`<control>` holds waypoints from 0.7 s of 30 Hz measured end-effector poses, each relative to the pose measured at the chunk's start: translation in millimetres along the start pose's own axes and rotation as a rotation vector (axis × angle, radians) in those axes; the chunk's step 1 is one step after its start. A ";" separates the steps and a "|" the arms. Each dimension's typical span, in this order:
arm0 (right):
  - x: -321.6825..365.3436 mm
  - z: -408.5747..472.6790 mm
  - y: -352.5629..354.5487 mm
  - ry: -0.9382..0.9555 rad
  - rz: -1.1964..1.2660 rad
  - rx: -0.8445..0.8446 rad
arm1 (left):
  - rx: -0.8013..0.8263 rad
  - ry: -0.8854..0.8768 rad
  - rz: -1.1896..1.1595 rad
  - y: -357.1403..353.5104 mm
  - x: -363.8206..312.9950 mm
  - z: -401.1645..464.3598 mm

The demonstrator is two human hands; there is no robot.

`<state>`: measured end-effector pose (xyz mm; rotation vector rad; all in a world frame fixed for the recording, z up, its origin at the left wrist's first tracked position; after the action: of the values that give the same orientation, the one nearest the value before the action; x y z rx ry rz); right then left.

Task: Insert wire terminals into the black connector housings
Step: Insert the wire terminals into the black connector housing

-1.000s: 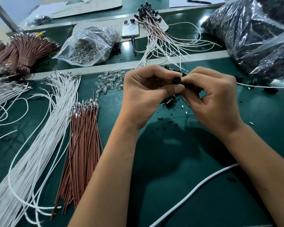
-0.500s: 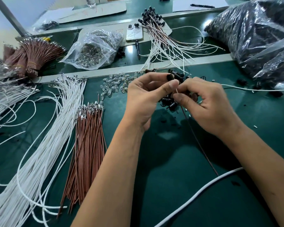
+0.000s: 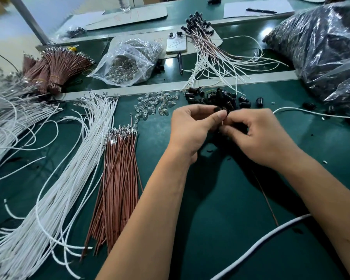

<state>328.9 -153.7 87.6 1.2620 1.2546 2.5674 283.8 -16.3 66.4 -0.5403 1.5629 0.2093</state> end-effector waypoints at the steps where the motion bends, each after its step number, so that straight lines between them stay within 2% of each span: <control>1: -1.4 1.6 -2.4 -0.020 -0.008 0.076 | 0.011 0.038 0.046 1.4 2.1 0.3; 4: 4.3 14.3 4.0 -0.020 -0.011 0.218 | 0.018 0.071 0.123 9.1 2.1 3.7; 7: 17.3 50.4 24.8 -0.010 0.075 0.107 | -0.103 0.075 0.184 24.8 0.2 8.3; 9: 28.5 83.4 21.3 0.025 -0.002 0.050 | -0.206 0.076 0.247 35.3 -0.5 8.9; 12: 48.9 124.9 -21.7 0.124 -0.193 0.239 | -0.392 0.070 0.333 54.1 -6.0 7.6; 16: 65.0 152.0 -76.1 0.254 -0.320 0.445 | -0.688 -0.001 0.441 84.9 -24.5 1.7; 19: 69.7 158.0 -103.3 0.339 -0.421 0.519 | -0.887 -0.073 0.426 95.7 -35.6 -9.3; 21: 69.2 159.5 -111.2 0.348 -0.456 0.517 | -0.927 -0.072 0.374 97.3 -35.6 -11.9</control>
<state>354.9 49.2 114.9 0.4578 2.0793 2.2524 227.9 70.2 83.4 -0.9263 1.4264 1.2601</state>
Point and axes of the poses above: each hand's wrist, its own z-axis towards the middle knuckle, its own y-axis out of the back of the hand, x = y × z, the point moved 6 cm from there along z, towards the middle knuckle
